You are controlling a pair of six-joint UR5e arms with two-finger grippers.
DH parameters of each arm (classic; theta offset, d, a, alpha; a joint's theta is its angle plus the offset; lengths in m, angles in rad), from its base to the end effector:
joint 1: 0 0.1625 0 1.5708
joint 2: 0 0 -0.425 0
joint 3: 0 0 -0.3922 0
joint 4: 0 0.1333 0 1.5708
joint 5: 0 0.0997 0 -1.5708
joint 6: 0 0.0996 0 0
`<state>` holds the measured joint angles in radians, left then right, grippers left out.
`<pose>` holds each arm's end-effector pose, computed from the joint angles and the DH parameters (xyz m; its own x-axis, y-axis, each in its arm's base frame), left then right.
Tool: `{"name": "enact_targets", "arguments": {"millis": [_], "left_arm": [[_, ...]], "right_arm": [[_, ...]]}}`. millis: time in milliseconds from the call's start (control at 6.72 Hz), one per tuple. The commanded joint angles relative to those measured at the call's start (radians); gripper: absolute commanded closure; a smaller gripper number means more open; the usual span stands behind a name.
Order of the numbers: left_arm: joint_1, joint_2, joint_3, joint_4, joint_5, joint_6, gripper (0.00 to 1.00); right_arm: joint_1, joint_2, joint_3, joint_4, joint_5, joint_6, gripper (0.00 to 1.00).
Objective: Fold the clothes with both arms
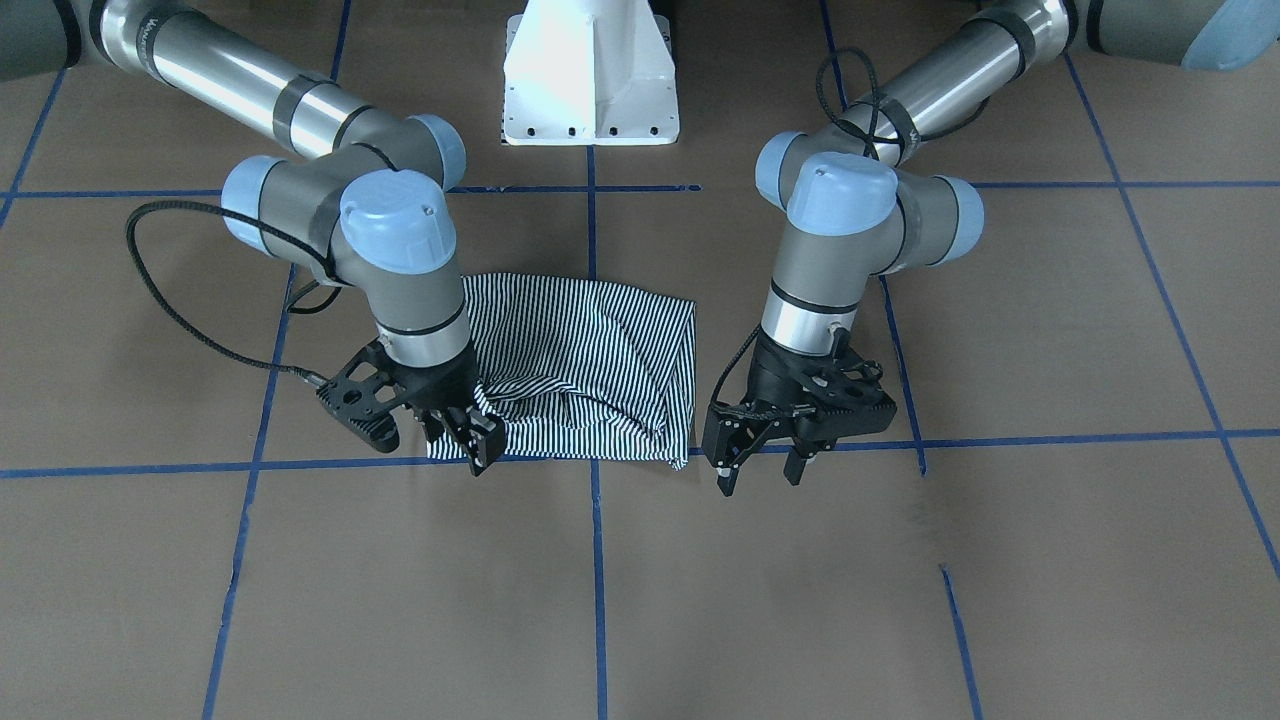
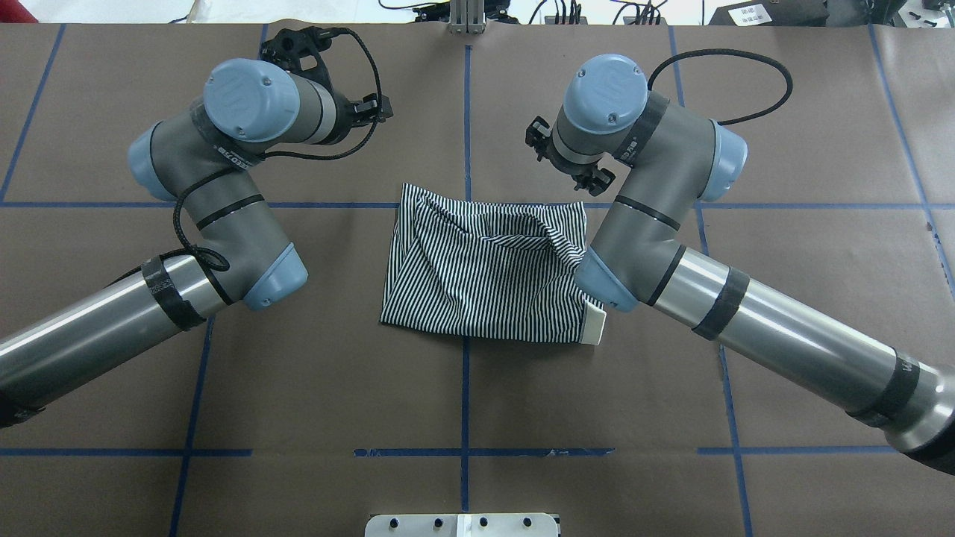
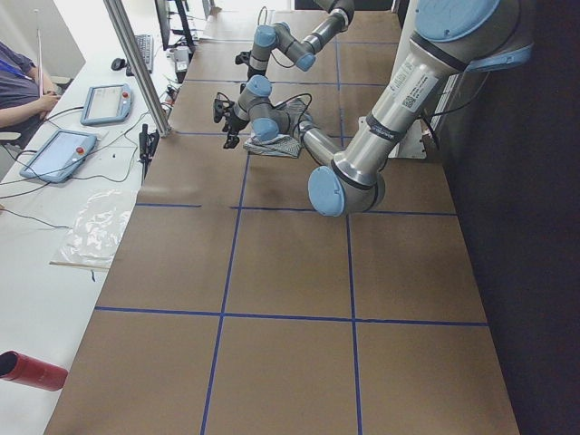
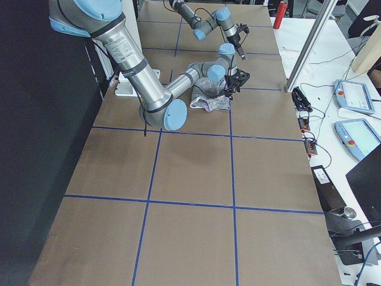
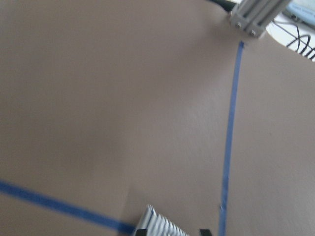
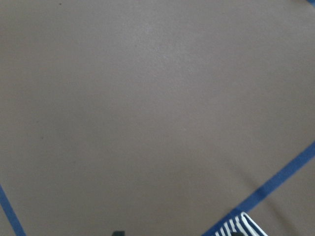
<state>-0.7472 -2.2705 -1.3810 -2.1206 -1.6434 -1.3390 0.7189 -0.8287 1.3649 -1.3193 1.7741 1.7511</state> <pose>0.4656 -0.6031 0.2578 0.4943 -0.1455 -0.8570 0.5321 0.8303 0.1658 -0.5003 -0.5882 0.2735 0.4259 0.6061 0.6717 -0.6238 0.7345 -0.2672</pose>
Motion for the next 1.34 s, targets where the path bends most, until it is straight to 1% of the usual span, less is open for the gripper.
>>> {"name": "enact_targets", "arguments": {"millis": [0,149,297,446,595,744,892,1041,1190], "left_arm": [[-0.021,0.009,-0.012,-0.006,-0.129,0.021,0.0],[-0.027,0.056,-0.085,-0.003,-0.166,0.032,0.0],[-0.026,0.065,-0.126,0.011,-0.17,0.032,0.0],[-0.026,0.069,-0.125,0.011,-0.183,0.034,0.0],[-0.032,0.071,-0.119,0.011,-0.188,0.049,0.0],[-0.035,0.084,-0.116,0.011,-0.19,0.076,0.0],[-0.038,0.089,-0.113,0.01,-0.188,0.081,0.0],[-0.041,0.091,-0.101,0.002,-0.19,0.081,0.0],[-0.041,0.089,-0.099,0.002,-0.191,0.081,0.0]], "right_arm": [[0.077,0.007,-0.024,0.029,0.112,-0.054,0.0],[0.106,-0.004,0.0,-0.035,0.146,-0.135,0.0],[0.103,0.003,0.031,-0.14,0.143,-0.212,0.0],[0.08,0.011,0.095,-0.255,0.143,-0.213,0.0],[0.004,0.026,0.141,-0.356,0.122,-0.22,0.0],[-0.088,0.052,0.142,-0.395,0.028,-0.225,0.0],[-0.151,0.048,0.128,-0.405,-0.004,-0.254,0.0],[-0.194,0.054,0.094,-0.417,-0.068,-0.292,0.0],[-0.199,0.056,0.083,-0.446,-0.071,-0.37,0.0]]}}
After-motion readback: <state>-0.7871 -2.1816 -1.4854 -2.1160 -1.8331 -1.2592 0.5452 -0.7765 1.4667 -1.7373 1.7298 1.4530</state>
